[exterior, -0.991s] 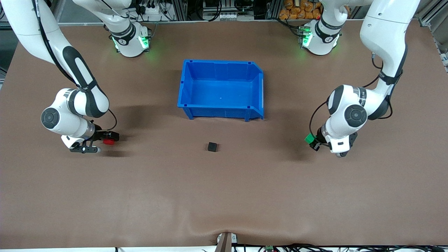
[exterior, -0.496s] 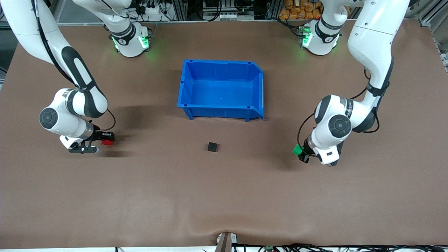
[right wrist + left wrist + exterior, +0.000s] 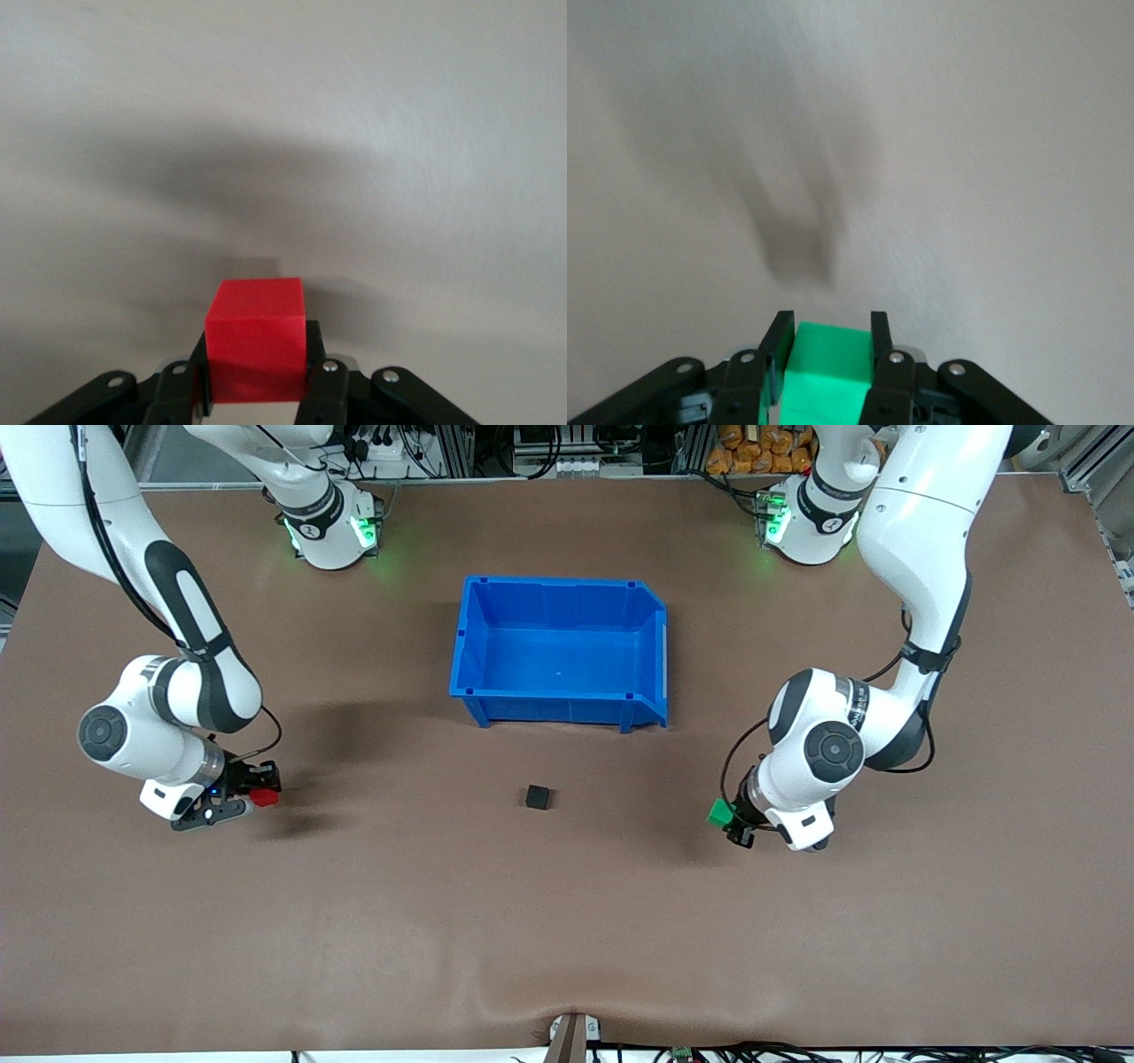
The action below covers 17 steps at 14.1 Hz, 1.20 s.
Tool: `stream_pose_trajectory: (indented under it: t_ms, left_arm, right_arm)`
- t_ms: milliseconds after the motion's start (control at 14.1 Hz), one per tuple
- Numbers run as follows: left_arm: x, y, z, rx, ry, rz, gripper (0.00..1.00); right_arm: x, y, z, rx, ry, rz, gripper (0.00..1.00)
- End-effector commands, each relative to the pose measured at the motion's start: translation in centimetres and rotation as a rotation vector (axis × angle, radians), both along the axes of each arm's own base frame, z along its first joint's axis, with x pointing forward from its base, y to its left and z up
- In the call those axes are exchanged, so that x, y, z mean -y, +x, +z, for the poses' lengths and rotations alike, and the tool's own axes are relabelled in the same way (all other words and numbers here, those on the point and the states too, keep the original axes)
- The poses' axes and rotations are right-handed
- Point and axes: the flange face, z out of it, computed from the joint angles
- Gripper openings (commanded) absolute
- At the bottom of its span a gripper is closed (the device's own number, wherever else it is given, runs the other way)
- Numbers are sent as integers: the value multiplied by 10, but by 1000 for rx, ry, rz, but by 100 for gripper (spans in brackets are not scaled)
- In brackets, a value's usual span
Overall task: Attach green and red cubes to black cube
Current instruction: 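Carry the green cube and red cube toward the black cube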
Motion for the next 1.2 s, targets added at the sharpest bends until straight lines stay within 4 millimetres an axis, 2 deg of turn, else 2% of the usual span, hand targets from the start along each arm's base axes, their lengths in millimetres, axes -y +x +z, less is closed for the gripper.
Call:
stream_pose_trajectory:
  t_ms: [0, 71, 142, 212, 354, 496, 708, 920, 991, 1133]
  left_arm:
    - [20, 8, 6, 1, -20, 43, 0]
    - [21, 9, 7, 3, -25, 49, 0]
    - [31, 6, 8, -3, -41, 63, 0]
    - [43, 1, 8, -10, -51, 72, 0]
    - [56, 4, 9, -8, -66, 113, 0]
    - [67, 0, 5, -16, -65, 154, 0]
    - [86, -1, 11, -8, -77, 200, 0]
    - [100, -5, 14, -3, -80, 207, 0]
    - [116, -13, 15, -3, -81, 184, 0]
    - [118, -14, 19, 3, -83, 180, 0]
  right_arm:
    - [-18, 16, 23, 19, 15, 197, 0]
    - [-9, 23, 34, 33, 17, 245, 0]
    - [-8, 31, 43, 46, 21, 306, 0]
    - [-16, 36, 49, 51, 26, 361, 0]
    - [-53, 45, 58, 68, 29, 438, 0]
    - [-109, 50, 53, 75, 26, 532, 0]
    - [-156, 48, 53, 80, 29, 647, 0]
    - [-166, 53, 53, 92, 33, 750, 0]
    - [-168, 53, 51, 91, 35, 767, 0]
    - [-167, 52, 45, 83, 38, 771, 0]
